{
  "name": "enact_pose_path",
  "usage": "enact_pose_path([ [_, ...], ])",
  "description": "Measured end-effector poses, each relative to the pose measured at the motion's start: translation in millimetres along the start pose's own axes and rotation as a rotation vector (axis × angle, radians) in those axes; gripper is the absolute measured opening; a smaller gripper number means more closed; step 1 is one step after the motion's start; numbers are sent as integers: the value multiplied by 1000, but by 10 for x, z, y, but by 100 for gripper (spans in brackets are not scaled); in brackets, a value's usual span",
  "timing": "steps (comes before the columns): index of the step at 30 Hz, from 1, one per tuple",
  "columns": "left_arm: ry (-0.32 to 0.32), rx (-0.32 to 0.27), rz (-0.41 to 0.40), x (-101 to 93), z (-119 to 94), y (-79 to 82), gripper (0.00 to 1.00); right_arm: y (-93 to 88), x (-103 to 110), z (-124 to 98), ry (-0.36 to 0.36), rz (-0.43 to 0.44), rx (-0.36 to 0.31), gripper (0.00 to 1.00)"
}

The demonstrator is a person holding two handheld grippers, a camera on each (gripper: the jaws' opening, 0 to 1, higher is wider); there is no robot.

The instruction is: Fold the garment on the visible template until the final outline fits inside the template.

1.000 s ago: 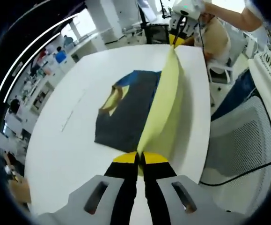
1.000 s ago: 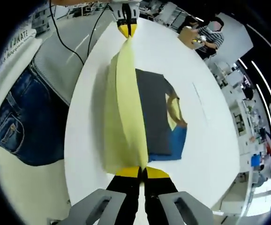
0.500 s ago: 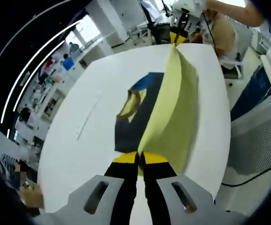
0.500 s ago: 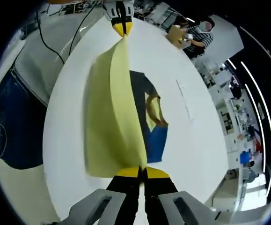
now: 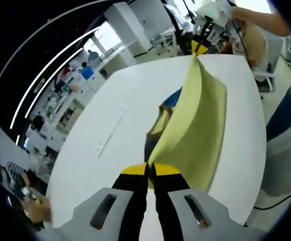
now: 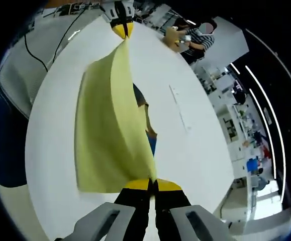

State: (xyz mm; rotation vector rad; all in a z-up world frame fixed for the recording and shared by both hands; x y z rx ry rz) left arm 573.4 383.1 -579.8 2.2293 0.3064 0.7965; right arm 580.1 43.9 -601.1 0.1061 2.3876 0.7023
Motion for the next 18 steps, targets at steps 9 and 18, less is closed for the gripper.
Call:
enact_pose_path([
  [9,80,0,15,131,157,7,1,6,-181,174,-74,3,-5,0],
  [18,113,19,27,240,381,-73,1,-74,-299,437,-93,21,14,0],
])
Point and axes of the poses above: the point that each gripper's makers call its tool centre point, and the gripper's own axes: z roughly forward along the fingers, x roughly to its left, y roughly out of its top, the point moved 6 cm from there along -z, roughly backward along the fingers, and after that the axes turned 11 degrees about -x, right-handed, at the moved point
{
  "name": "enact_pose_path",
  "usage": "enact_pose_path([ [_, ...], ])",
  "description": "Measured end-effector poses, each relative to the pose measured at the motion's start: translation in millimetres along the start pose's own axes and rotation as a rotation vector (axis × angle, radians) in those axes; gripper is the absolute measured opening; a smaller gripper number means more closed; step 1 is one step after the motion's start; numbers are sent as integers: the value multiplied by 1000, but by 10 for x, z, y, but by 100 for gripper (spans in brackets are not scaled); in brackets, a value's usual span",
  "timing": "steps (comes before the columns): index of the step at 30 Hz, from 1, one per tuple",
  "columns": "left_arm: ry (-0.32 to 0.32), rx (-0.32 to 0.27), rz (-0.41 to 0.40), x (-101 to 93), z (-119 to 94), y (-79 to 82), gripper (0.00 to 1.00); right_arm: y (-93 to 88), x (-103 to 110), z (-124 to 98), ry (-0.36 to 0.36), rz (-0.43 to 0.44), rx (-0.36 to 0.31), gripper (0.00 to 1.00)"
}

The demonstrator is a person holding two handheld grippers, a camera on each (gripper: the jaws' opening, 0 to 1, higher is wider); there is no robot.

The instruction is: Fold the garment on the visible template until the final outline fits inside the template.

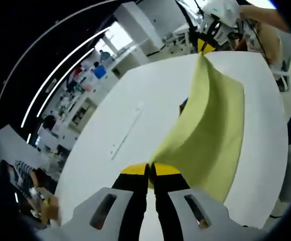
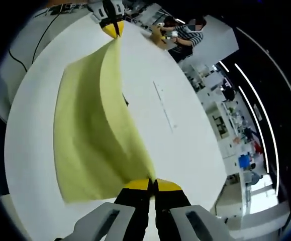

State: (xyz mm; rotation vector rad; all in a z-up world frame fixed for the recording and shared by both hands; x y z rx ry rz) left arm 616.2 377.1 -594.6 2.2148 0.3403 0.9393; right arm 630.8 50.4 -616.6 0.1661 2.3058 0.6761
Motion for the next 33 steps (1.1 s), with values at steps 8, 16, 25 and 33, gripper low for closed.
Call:
enact_pose_path([
  [8,37,8,-43,90,279,-164,1,-111,-43,255,-2,11,27,0],
  [16,-1,52,-42,85,578,-384,1,-279,-15,604,55,103,27,0],
  [25,-32,105,-96,46,841,-634,1,-451,9,822,124,217,21,0],
  [33,-41,138,-121,23,976,-754,1,-569,64,969,153,249,42,0],
])
Point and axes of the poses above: the point that each gripper's makers call its tool centre point, and the gripper's own axes: z roughly forward along the fingers, x roughly to its left, y roughly out of its top, the point moved 6 cm from there along -z, roughly backward along the fingers, and after that the axes turned 11 degrees about -x, right-handed, at the moved point
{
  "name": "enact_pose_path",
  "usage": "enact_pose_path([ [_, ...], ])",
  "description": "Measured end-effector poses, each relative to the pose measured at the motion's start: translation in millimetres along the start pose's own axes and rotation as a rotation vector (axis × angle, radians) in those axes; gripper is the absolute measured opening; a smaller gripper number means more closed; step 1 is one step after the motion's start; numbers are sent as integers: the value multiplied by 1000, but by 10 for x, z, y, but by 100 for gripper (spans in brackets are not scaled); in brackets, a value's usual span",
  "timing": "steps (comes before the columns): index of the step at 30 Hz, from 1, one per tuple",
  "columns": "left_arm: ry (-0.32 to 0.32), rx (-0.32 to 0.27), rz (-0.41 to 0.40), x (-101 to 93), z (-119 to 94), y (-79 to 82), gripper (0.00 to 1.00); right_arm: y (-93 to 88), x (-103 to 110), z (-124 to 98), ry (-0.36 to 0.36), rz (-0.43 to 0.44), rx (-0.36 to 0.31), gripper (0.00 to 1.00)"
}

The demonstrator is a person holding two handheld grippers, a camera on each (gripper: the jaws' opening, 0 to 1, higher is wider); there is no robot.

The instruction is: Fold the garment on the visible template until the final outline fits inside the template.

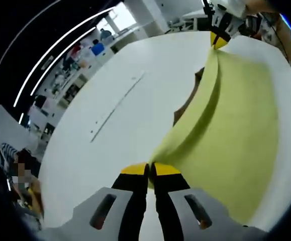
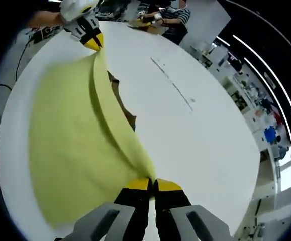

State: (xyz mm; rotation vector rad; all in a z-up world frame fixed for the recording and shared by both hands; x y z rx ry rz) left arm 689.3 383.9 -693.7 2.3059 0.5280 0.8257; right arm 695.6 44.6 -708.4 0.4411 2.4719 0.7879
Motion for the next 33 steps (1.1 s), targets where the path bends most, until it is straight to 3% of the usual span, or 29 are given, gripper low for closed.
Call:
enact_pose_path([
  [5,0,37,23,3,58,-81,2,-69,-14,98,9,74,0,0],
  [17,-8,36,-49,22,126,-273,5,-151,23,183,45,77,10,2],
  [20,-8,38,-46,34,100,-287,7,-144,28,147,68,213,-45,8],
  [24,-27,20,-24,30,53,-280,12,-137,3,53,64,252,-82,17],
  [28,-47,2,-32,8,52,-267,17,-132,27,10,61,225,-87,23],
  [33,-47,26,19,-28,111,-291,15,-205,41,43,39,60,-26,18],
])
Point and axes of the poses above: the point that each gripper's makers call its tool centre point, and the gripper's own axes: z roughly forward along the fingers, x roughly to its left, y roughly out of its top, the point moved 6 cm from there along -z, roughly backward along the fingers, and after that the axes turned 11 degrees about -x, right-handed, at the moved point
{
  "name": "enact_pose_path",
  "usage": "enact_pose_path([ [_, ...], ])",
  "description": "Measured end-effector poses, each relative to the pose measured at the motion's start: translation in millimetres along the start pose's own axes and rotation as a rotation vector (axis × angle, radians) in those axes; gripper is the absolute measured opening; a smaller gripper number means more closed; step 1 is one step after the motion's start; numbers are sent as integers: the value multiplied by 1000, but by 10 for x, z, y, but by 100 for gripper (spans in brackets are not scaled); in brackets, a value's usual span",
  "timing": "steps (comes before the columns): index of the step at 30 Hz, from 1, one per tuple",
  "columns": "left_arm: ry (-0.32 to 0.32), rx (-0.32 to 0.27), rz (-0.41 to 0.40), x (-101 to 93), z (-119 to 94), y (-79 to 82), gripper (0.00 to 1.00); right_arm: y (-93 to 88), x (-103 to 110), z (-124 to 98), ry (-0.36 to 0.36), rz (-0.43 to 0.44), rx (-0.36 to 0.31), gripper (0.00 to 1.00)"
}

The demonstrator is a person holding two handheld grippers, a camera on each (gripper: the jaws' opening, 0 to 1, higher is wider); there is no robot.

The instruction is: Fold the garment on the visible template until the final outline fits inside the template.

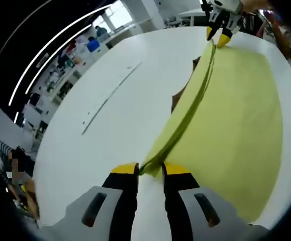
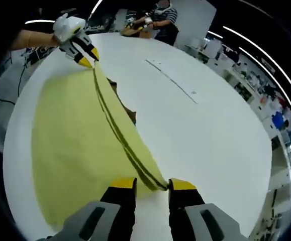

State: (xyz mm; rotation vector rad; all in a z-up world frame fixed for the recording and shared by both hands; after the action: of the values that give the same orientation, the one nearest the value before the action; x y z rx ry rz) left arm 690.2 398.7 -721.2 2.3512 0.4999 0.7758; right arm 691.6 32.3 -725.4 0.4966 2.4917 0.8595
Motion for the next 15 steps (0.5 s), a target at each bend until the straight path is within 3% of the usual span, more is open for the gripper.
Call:
enact_pose_path([
  [5,26,2,-4,5,16,9,1,-19,-4,30,-29,-35,-2,0],
  [9,40,-17,-16,24,-4,7,0,-9,-24,24,-39,-34,-12,0],
  [12,55,-50,-48,45,-44,32,0,31,-73,-6,-82,92,-72,0],
  [15,90,-91,-185,97,-68,39,0,48,-146,-8,-122,206,-105,0],
])
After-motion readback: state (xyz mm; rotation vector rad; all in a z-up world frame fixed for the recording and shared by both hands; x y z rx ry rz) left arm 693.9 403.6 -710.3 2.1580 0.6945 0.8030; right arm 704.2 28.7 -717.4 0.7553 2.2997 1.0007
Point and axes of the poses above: the point that each gripper's makers call its tool centre point, and the gripper's own axes: z roughly forward along the fingers, x roughly to its left, y roughly out of its top, the point moved 6 cm from there along -z, roughly backward along the fingers, and after that the axes turned 11 degrees about -x, right-handed, at the moved point
